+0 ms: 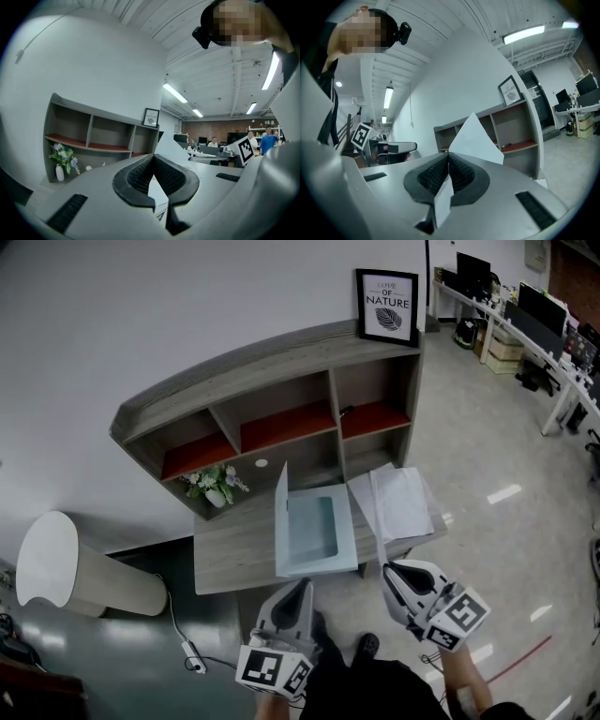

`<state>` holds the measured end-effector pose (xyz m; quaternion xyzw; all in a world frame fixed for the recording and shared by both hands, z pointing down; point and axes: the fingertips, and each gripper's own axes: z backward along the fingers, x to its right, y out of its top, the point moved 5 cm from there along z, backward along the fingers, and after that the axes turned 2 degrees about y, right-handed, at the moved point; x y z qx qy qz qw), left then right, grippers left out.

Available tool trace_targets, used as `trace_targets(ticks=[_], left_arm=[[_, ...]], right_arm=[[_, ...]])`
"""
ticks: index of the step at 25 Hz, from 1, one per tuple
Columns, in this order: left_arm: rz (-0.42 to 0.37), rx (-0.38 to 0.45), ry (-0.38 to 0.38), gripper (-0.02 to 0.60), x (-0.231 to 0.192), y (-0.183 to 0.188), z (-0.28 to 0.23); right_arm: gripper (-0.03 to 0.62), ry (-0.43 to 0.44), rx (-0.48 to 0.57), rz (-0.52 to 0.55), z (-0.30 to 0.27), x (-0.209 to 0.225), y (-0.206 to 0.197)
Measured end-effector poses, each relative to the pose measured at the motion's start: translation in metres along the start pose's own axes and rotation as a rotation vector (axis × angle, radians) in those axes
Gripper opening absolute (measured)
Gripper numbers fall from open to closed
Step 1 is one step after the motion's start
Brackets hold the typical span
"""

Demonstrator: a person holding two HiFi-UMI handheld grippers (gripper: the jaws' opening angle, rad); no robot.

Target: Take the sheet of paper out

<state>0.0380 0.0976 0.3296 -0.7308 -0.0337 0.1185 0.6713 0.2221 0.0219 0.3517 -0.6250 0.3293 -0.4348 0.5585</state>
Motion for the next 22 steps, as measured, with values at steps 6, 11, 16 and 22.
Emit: trace_targets(ticks=[6,11,16,22], left_arm=[[-0.020,-0.008,-0.005,0.014,0.0053,-0.0020,0.0002],[-0.015,-0.013,-0.001,0.014,0.0040,-0.0050,0.0012],[-0.018,-0.016,0.003,0.014,0.0034,-0.0085,0.0028],[-0.024,-0.014,0.005,0.014,0.0015,-0.0083,0.0029]], right_arm=[[0.012,-0.009,0.012,-0.004,0.0030,0.0005,0.0023],[0.012,-0.009,0.014,-0.003,0.0028,-0.0003,0.0017],[0.014,-0.008,0.013,-0.005,0.0034,-0.0014,-0.0008],[0.014,-0.005,0.012,0.010,0.0018,-0.0036,0.0014]])
